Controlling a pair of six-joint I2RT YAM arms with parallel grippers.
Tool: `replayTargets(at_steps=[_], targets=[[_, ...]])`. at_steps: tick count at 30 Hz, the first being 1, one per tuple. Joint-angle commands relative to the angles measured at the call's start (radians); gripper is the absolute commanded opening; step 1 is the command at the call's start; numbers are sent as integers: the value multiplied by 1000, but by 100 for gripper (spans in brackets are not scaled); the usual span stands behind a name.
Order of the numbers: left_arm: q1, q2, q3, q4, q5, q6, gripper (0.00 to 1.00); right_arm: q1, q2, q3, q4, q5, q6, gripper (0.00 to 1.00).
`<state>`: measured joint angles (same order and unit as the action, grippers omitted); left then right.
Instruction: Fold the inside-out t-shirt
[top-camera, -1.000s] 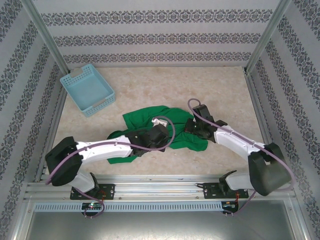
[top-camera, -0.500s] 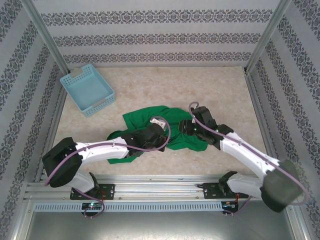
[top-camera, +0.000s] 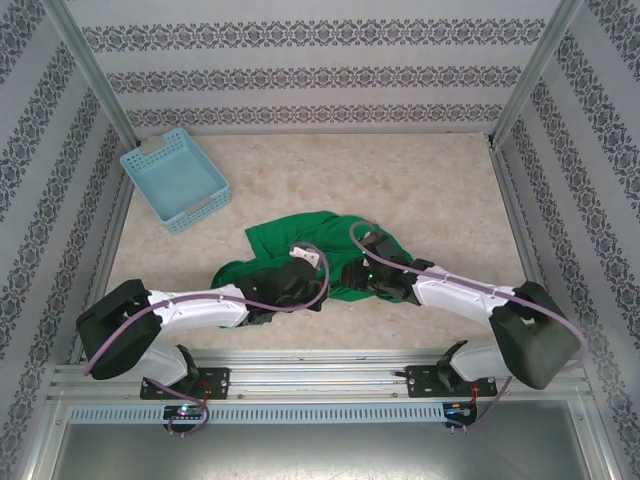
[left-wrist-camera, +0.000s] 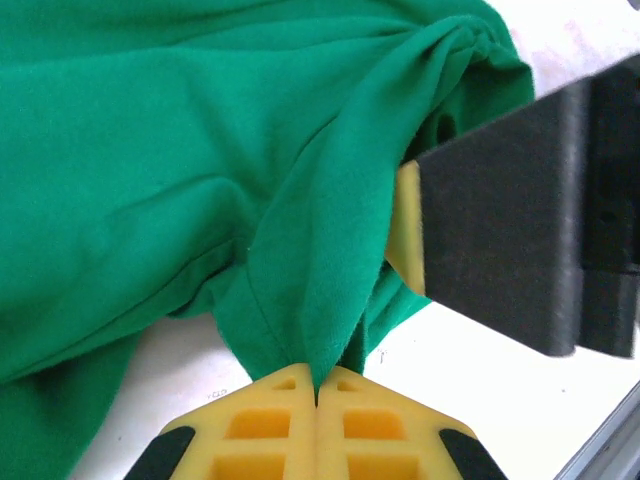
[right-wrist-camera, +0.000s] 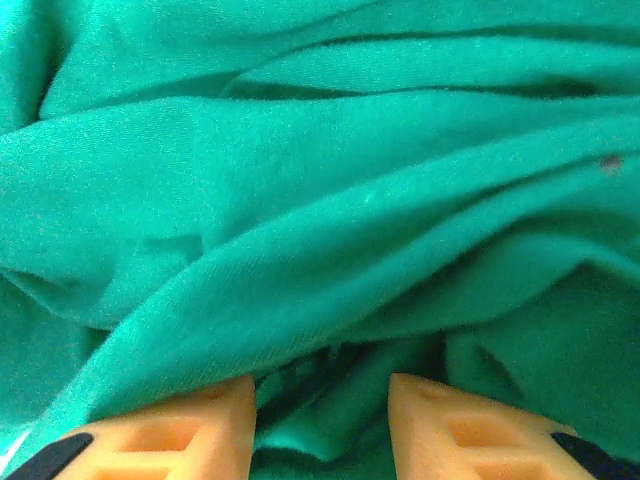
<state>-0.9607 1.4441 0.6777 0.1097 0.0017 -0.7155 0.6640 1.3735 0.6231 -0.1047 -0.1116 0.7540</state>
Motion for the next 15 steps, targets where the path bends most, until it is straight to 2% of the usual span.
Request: replayTargets(at_steps=[1,6,8,11,15], targets=[[6,-16,-30,56,28,-49,0,20,52,17,70,-14,15,40],[3,5,-51,86,49,-68,0,40,139,43,51,13,21,38],[2,7,-55,88,44,-71,0,50,144,52,11,52,23,32],[2,0,-51,58,16,-66,0,54,100,37,-38,107,28,22],[7,-23,-65,36,-26,-65,0,54,2,-14,-132,207,42,17]])
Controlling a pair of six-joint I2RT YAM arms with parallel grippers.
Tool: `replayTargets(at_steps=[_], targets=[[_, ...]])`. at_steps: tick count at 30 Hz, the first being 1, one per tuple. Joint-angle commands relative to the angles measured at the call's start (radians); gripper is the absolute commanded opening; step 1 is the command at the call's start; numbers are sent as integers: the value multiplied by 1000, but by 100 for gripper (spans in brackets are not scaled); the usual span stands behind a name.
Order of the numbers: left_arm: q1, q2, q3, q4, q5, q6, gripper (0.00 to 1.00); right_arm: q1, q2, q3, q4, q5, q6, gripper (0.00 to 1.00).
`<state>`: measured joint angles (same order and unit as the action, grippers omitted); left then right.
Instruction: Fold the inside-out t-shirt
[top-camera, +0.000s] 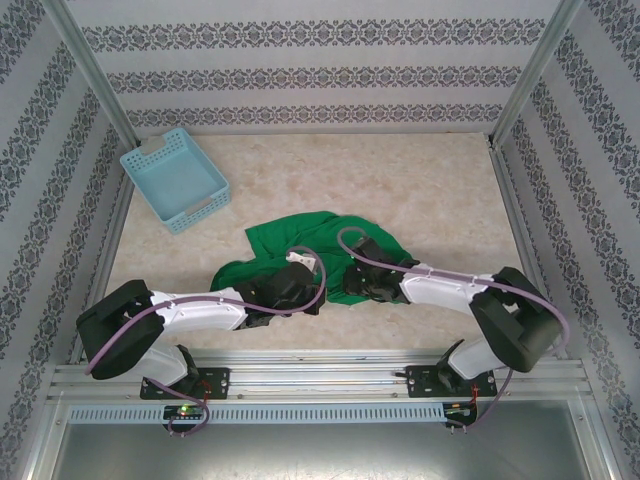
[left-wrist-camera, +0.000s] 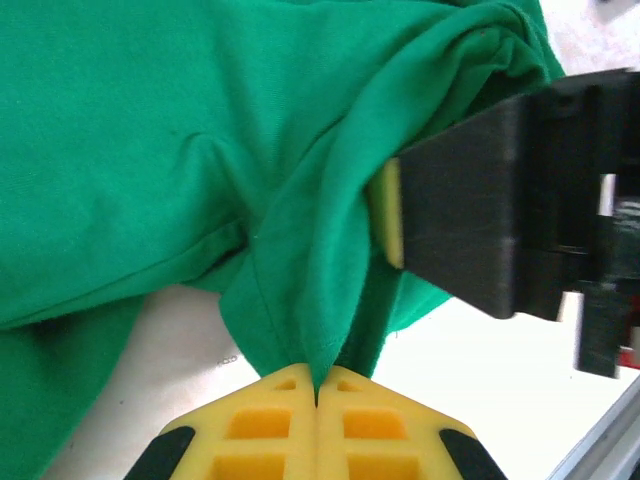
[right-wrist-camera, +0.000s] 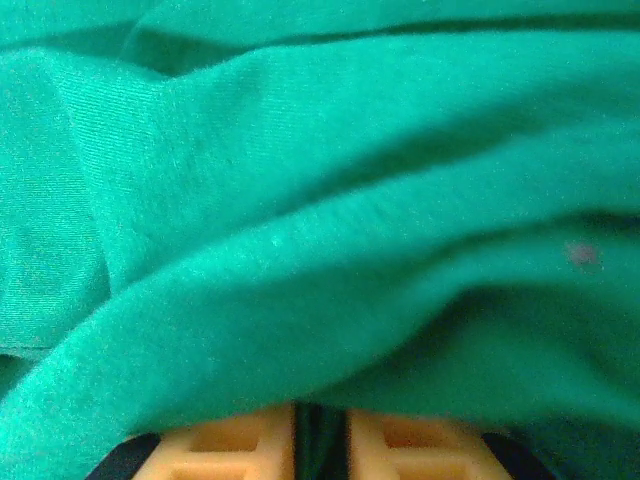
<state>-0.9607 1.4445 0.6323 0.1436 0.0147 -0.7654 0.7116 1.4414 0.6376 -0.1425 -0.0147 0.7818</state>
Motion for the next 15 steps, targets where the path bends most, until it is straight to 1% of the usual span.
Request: replayTargets(at_steps=[1,3,7,12,15], targets=[[8,-24,-23,4,-39,-16,0,5,-84,-38,-107,115,14,14],[8,-16,-20,4,-31,-13,0,5,-122,-52,-122,111,9,10],[7,6,-13,17,-4,-12,0,13,-194,-48,-163,101,6,9],[6,34,0,19,29,-7,0,29,-278,-35,-245,124,11,20],[5,43,2,22,44,-1,0,34,-294,-28,-251,120,3,29]])
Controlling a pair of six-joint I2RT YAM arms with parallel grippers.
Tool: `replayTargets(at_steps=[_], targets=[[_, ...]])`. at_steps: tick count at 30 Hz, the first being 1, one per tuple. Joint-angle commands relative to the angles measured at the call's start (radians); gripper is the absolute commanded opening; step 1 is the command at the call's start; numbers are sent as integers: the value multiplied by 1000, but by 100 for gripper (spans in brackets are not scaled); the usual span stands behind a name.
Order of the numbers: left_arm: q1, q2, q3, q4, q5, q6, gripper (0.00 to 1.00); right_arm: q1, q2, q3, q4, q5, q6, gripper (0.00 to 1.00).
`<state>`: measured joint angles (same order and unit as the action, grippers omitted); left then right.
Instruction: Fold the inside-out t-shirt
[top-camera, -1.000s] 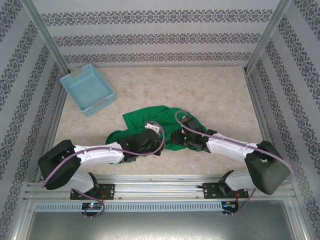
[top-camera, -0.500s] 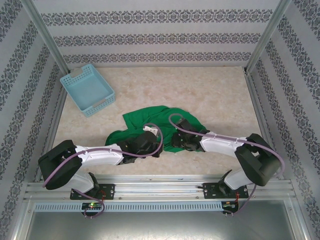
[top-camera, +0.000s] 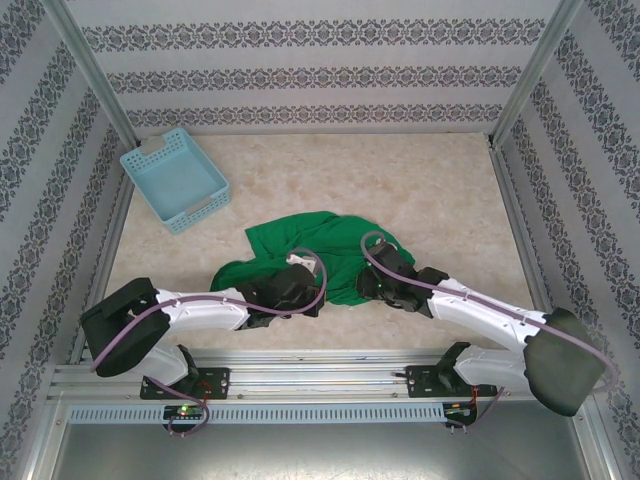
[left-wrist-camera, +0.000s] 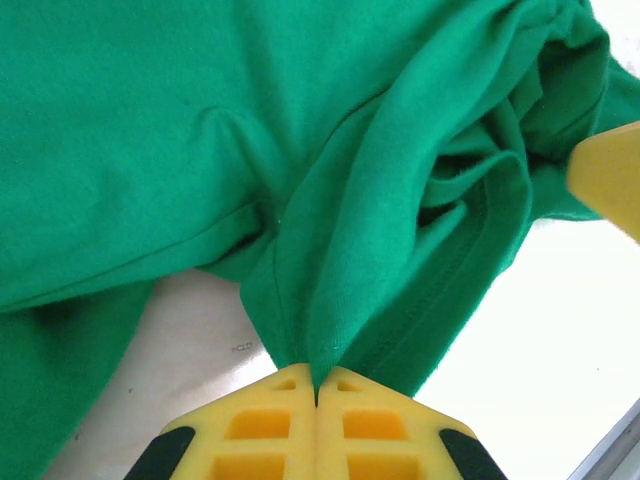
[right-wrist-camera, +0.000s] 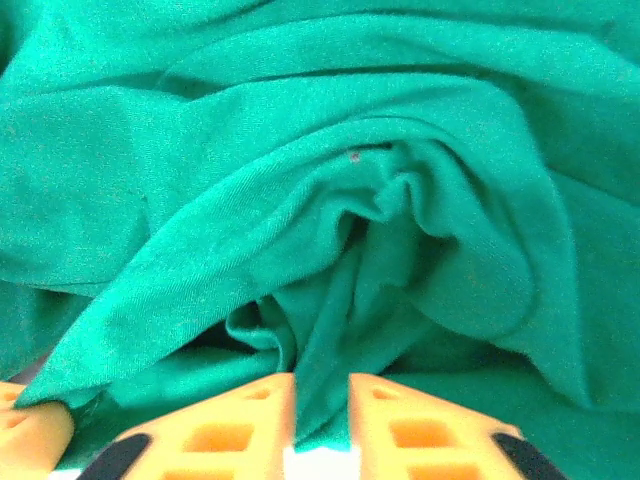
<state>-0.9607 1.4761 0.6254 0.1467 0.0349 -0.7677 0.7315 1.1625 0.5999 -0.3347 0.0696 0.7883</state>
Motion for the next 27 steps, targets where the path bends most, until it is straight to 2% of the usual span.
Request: replayTargets(at_steps=[1,7,18,20,24,27], targets=[[5,15,10,22,28,2,0,17,-13,19,-60,33,-9,31],[-3,21,19,24,43,9,0,39,80,95,-44,18,-58,35],[-6,10,20,19,31,10,0,47,291,168,-44,65,-98,31],[-5,11,19,19,26,7,0,48,292,160,-37,60,-95,26],[-4,7,24,16,0,-1,0,56,216,166,-89,98,-101,9],[16,-6,50,24,-11,-4,0,58,85,184,-165,155,-122,5]])
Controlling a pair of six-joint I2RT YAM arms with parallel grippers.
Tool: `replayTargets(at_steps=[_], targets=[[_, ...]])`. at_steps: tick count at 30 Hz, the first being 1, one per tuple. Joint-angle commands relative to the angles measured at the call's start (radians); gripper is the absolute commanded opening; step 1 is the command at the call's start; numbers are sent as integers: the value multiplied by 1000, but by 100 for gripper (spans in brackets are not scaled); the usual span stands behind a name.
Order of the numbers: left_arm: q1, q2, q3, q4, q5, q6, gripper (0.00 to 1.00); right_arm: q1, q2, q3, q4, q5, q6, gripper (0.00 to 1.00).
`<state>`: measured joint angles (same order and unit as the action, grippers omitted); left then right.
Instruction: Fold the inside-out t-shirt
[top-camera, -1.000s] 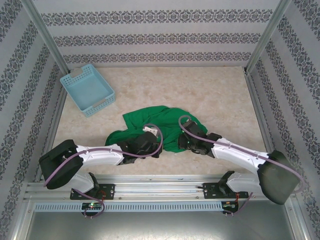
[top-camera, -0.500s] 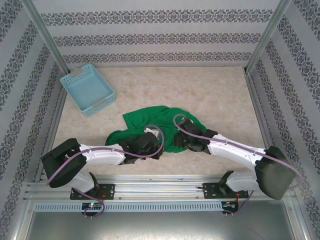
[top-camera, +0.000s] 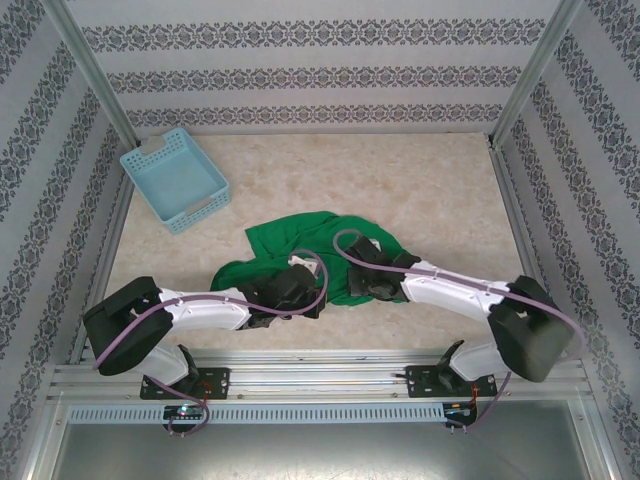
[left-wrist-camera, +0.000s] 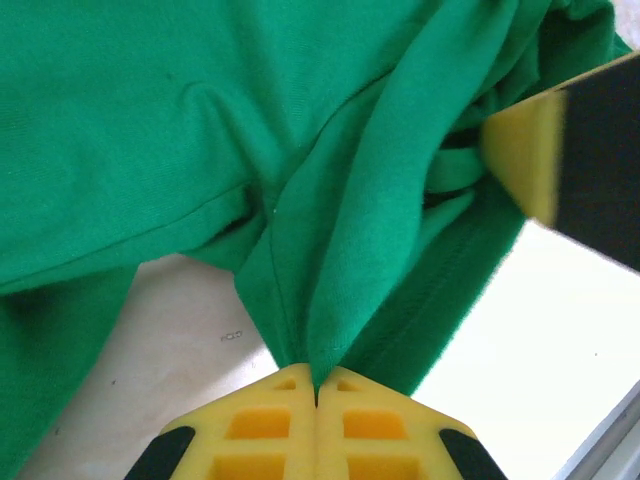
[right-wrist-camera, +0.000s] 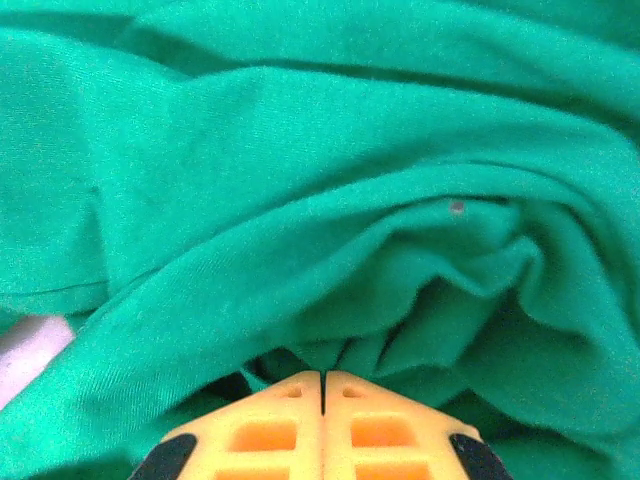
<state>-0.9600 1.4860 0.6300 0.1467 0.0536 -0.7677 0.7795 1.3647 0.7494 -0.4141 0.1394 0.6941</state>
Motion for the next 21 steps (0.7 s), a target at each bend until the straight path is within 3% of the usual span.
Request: replayTargets(at_steps=[1,7,11,16,21], targets=[[33,-19,64,20,-25,-3,0,10,-162,41,-107,102,-36,3],[165,-56,339,-138,-26,106,0,-5,-392,210,-273,241,-148,0],[172,-91,515,-216,-13,223,0,-12,-470,367,-343,344,-226,0],[125,-146,440,-137,107,219,0,-18,-540,326,-351,323,-185,0],[48,-115,290,-112,181,184,18,-43,-606,78,-421,288,-9,0]])
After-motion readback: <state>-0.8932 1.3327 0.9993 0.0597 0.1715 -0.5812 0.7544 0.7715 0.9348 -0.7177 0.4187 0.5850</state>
